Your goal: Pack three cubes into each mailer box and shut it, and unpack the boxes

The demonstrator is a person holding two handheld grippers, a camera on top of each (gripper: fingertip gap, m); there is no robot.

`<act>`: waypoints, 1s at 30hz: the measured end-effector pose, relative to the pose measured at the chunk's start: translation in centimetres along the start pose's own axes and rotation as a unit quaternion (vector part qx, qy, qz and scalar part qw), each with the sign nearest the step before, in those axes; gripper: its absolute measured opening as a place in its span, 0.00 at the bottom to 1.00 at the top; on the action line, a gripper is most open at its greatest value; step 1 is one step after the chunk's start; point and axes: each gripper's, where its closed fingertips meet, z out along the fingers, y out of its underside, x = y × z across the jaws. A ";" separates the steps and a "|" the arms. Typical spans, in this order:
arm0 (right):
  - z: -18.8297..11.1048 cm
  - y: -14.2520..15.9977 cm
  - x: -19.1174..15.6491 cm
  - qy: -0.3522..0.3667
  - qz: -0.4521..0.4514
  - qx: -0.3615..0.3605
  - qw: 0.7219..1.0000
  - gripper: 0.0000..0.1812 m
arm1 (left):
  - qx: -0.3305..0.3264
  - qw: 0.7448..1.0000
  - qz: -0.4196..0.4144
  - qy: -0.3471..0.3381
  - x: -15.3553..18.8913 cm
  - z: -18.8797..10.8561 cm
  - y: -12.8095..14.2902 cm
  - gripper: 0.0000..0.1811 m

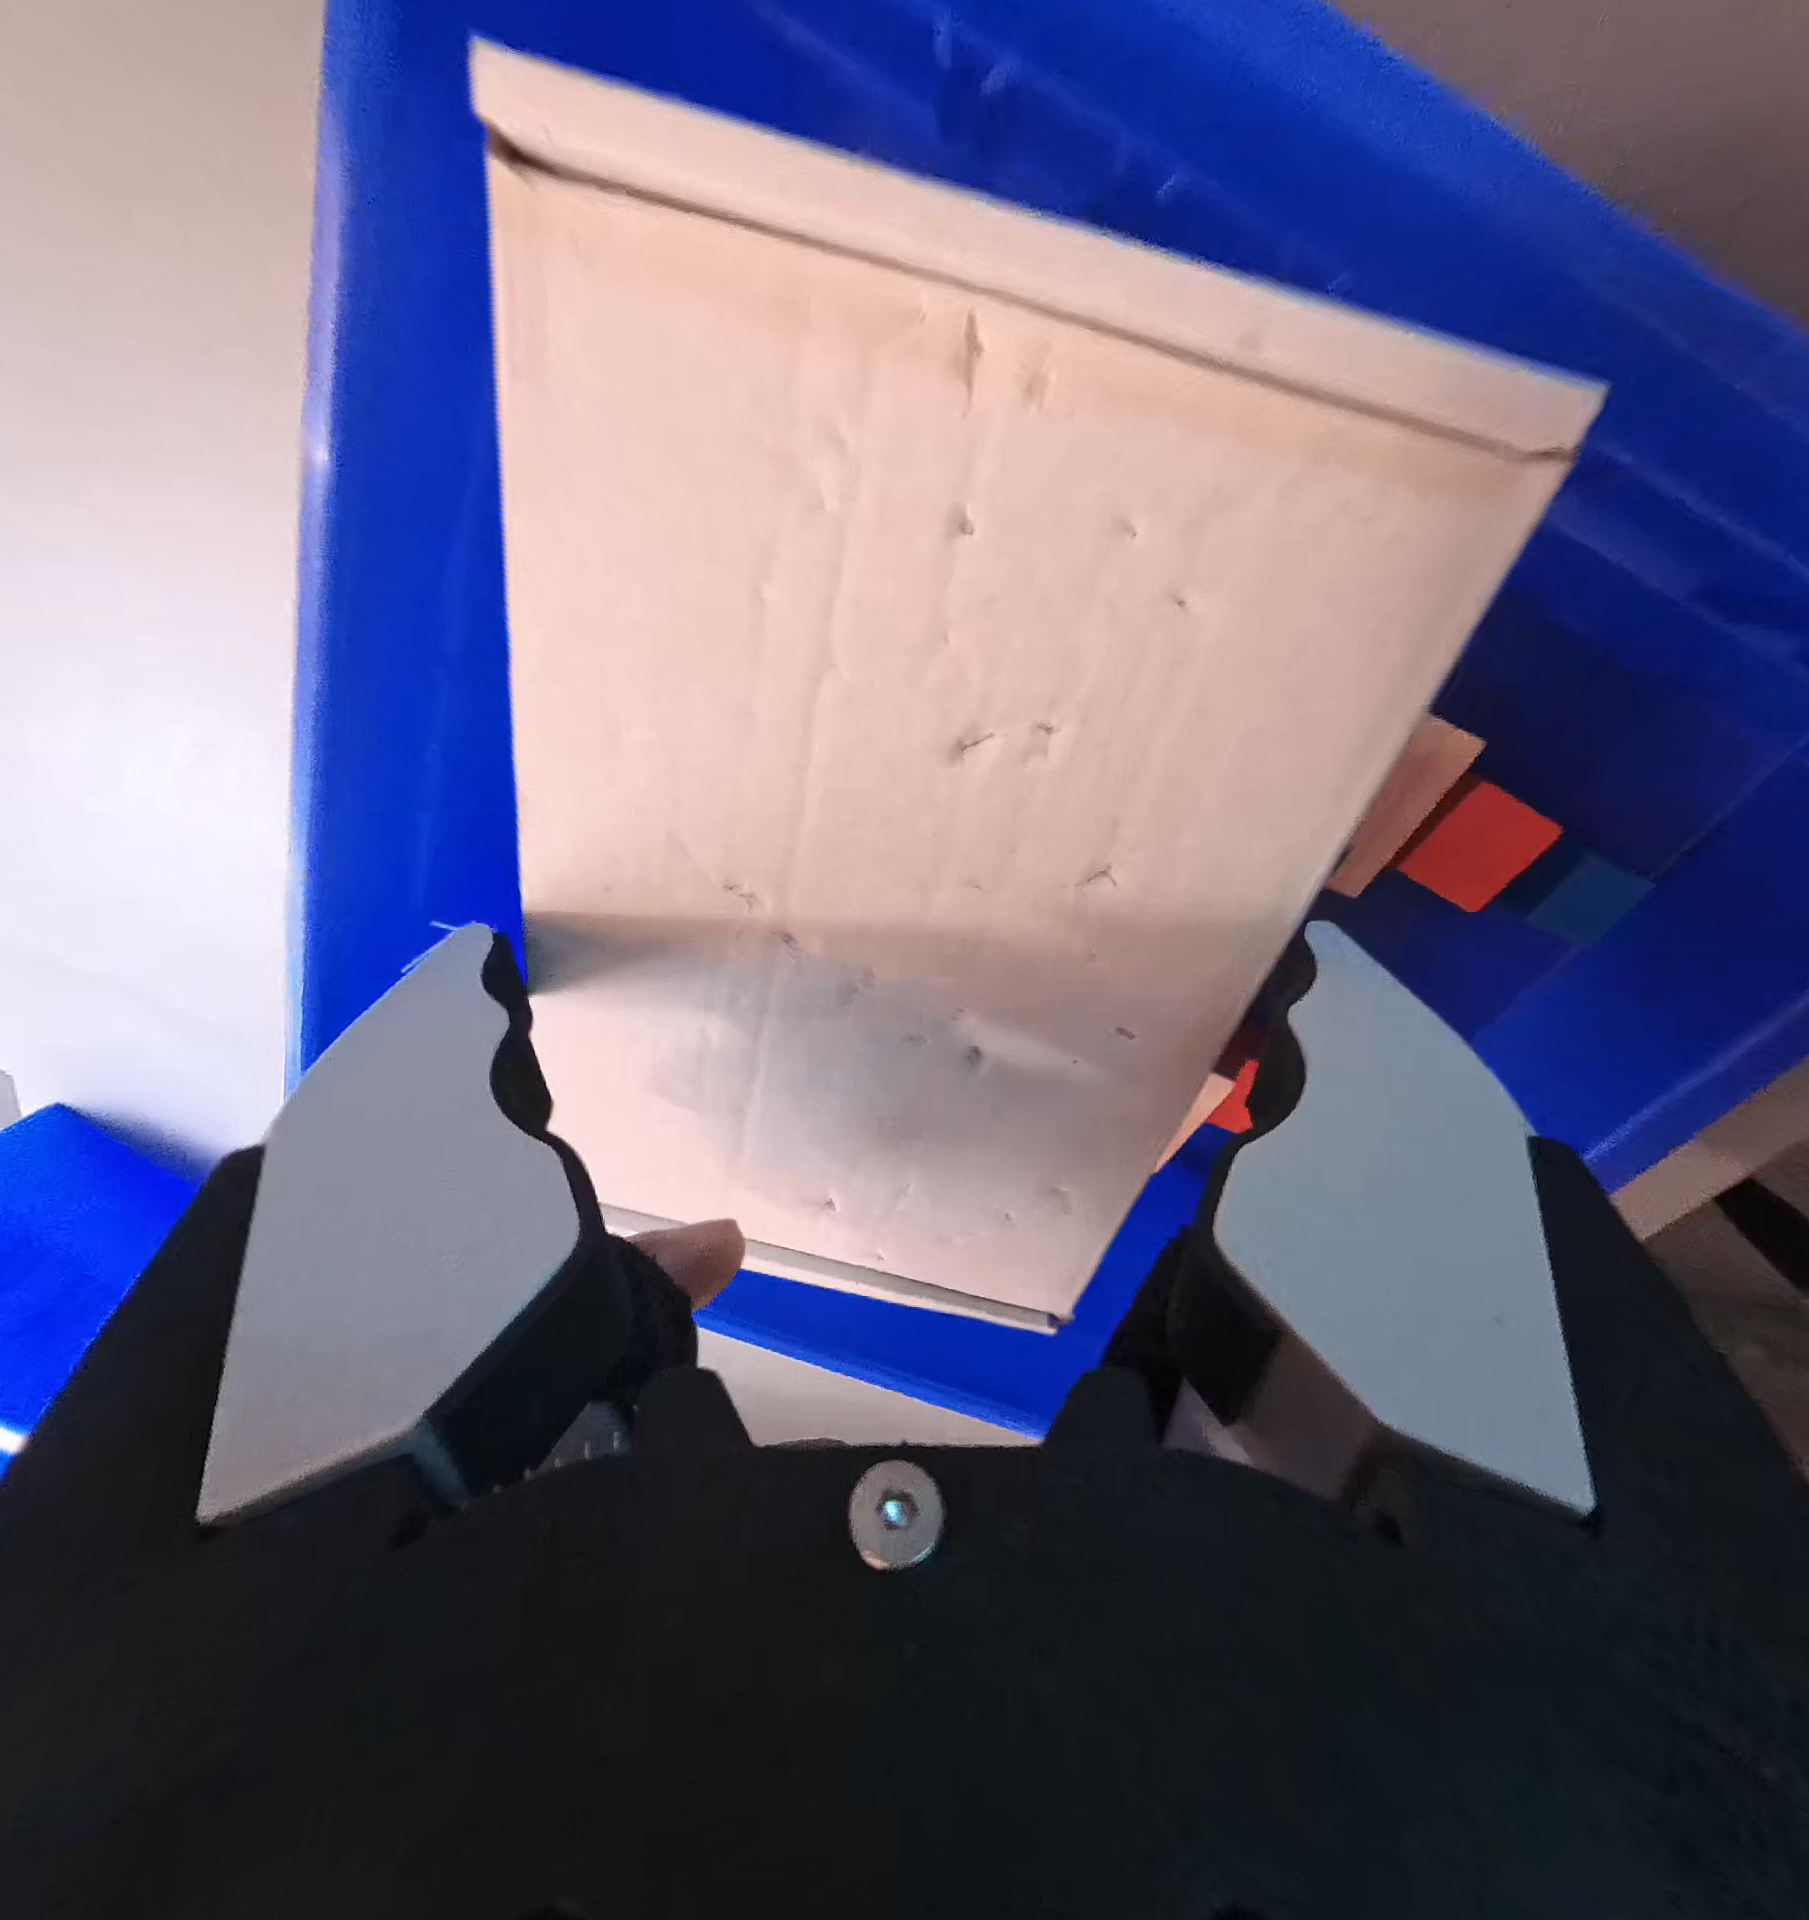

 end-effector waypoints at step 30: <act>0.1 0.2 -0.2 -0.003 -0.007 -0.006 1.000 0.51 | 0.020 0.982 0.093 -0.162 2.6 -11.0 -6.5 0.75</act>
